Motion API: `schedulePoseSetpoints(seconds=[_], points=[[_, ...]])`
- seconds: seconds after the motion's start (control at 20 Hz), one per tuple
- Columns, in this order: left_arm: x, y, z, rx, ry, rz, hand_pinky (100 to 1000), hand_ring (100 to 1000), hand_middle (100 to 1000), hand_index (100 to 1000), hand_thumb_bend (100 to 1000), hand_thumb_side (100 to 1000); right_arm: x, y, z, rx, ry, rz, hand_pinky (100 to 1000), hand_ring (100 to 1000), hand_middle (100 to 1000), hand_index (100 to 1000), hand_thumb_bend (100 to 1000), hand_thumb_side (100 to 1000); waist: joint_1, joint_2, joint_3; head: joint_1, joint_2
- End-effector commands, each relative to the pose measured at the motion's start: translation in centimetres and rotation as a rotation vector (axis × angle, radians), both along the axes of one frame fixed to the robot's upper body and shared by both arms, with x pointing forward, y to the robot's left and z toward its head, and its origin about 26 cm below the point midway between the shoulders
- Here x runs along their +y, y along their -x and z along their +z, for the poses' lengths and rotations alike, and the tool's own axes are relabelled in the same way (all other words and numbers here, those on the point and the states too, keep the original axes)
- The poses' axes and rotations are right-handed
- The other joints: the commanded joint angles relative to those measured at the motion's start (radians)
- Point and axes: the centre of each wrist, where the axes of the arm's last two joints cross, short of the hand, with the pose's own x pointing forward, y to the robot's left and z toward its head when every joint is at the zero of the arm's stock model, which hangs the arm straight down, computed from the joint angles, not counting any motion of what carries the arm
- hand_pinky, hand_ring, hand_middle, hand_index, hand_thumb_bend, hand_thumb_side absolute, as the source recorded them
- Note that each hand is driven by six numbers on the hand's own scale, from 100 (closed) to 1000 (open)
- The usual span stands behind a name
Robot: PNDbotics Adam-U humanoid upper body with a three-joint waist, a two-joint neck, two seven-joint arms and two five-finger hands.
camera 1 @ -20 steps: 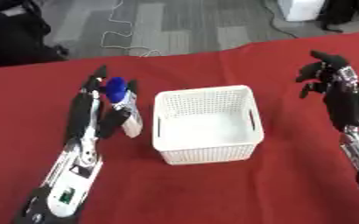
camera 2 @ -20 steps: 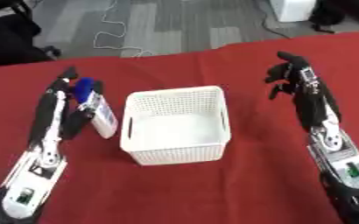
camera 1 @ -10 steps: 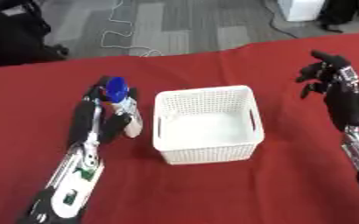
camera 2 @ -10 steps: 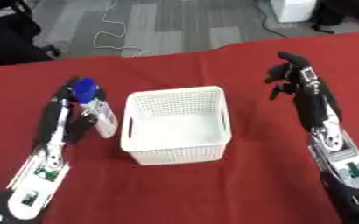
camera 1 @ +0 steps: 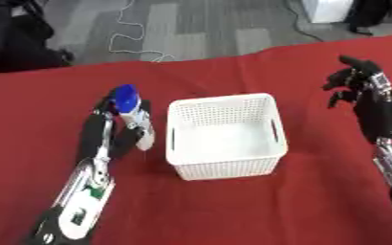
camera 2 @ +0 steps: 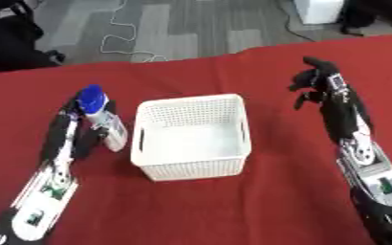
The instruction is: Pick up objects on the table and place them in the box.
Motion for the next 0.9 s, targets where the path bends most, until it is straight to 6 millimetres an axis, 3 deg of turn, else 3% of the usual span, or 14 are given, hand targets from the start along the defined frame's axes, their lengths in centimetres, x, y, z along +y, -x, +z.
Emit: schedulePoseSetpoints(seconds=[0.05,0.45,0.9], points=[[0.3,-0.6,0.7,-0.024,-0.01,0.002,734,752,835,998,261,1000,-0.4,-0.1,0.7,-0.018,0.011,-0.002,365,595,597,884,195,1000,-0.004,-0.013,-0.002,0.01,-0.003],[0.4,-1.6,1.4,-0.087,-0.029,-0.027,742,754,837,984,291,1000,-0.3,-0.1,0.7,-0.018,0.008,0.002,364,595,596,884,197,1000,-0.004,-0.011,-0.006,0.017,-0.003],[0.5,-2.9,1.7,-0.106,-0.058,-0.027,744,751,830,969,259,1000,-0.3,-0.2,0.7,-0.017,0.003,0.006,364,595,596,886,198,1000,-0.003,-0.007,-0.012,0.029,-0.003]])
